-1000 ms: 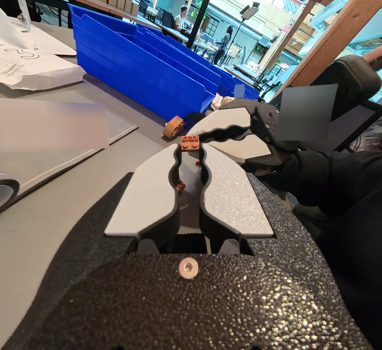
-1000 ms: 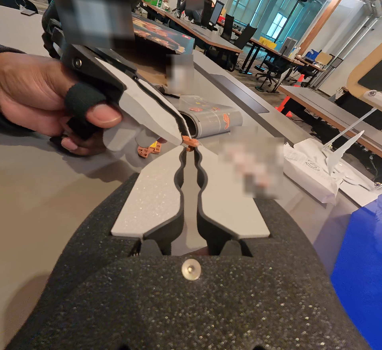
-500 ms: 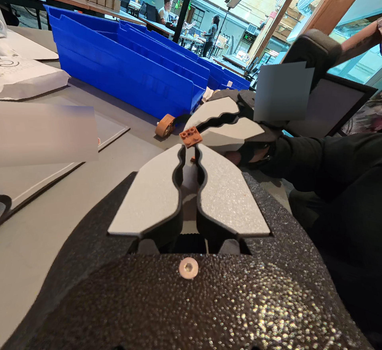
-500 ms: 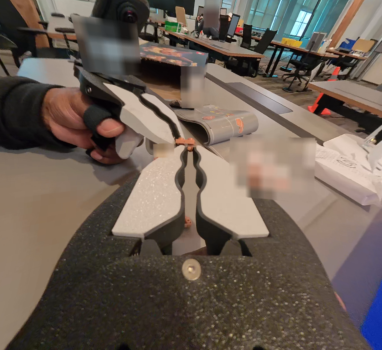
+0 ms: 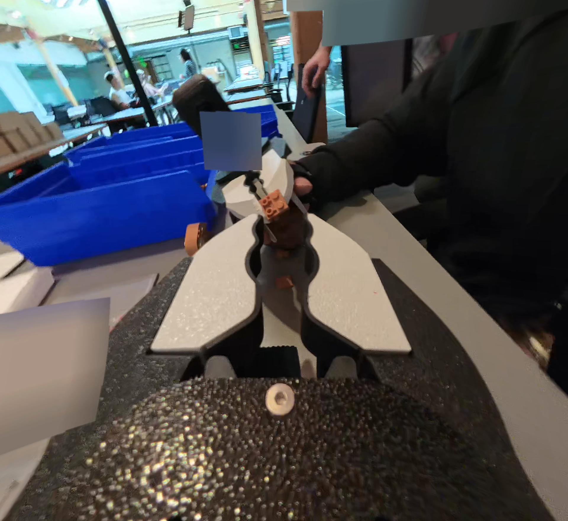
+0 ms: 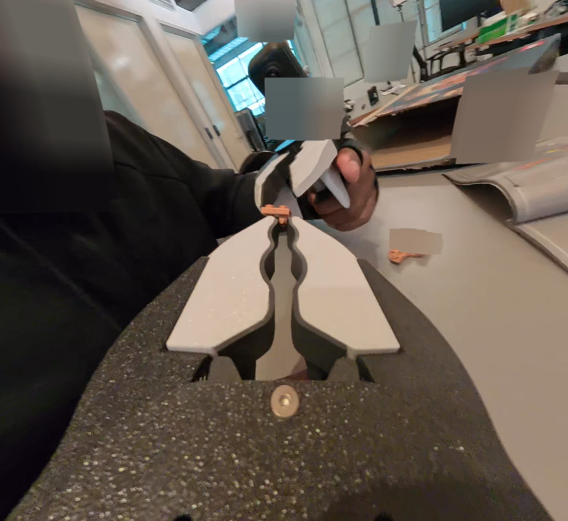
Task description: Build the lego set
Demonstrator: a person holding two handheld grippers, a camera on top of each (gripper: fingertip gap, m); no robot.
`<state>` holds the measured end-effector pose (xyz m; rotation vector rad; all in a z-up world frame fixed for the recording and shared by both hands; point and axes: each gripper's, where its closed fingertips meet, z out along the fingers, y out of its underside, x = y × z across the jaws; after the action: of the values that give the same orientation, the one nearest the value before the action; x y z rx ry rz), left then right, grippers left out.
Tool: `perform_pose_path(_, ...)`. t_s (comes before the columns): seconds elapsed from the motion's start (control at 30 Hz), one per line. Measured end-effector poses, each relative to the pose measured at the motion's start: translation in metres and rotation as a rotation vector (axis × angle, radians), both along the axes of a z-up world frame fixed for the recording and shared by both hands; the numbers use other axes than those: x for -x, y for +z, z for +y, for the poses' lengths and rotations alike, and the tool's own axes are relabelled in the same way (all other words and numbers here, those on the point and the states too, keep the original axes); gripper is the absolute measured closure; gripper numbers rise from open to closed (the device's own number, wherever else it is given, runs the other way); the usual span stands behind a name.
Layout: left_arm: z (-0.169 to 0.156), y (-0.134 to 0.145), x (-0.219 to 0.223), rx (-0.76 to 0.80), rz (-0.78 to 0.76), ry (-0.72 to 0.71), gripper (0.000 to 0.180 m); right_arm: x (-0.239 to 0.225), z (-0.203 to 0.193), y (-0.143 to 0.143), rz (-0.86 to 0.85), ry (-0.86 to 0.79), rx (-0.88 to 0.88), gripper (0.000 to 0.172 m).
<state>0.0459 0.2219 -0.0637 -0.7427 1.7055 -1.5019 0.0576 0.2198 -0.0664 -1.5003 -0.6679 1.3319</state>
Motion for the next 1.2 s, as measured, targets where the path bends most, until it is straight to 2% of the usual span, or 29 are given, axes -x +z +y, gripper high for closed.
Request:
perform_pose_path(0.2,-0.014,0.011,-0.001,-0.162,-0.077,-0.131,0.156,0.006,-0.024,0.008,0.051,0.166,0.014,0.168)
perform_pose_path(0.3,-0.026,0.017,0.006,-0.209,-0.109,-0.249,0.157,0.010,-0.037,0.008,0.060,0.259,0.023,0.168)
perform_pose_path(0.53,-0.050,0.013,0.007,-0.291,-0.117,-0.403,0.156,0.022,-0.054,0.004,0.051,0.389,0.030,0.167)
perform_pose_path(1.2,-0.066,0.000,0.006,-0.269,-0.117,-0.450,0.163,0.027,-0.058,0.000,0.022,0.418,0.028,0.167)
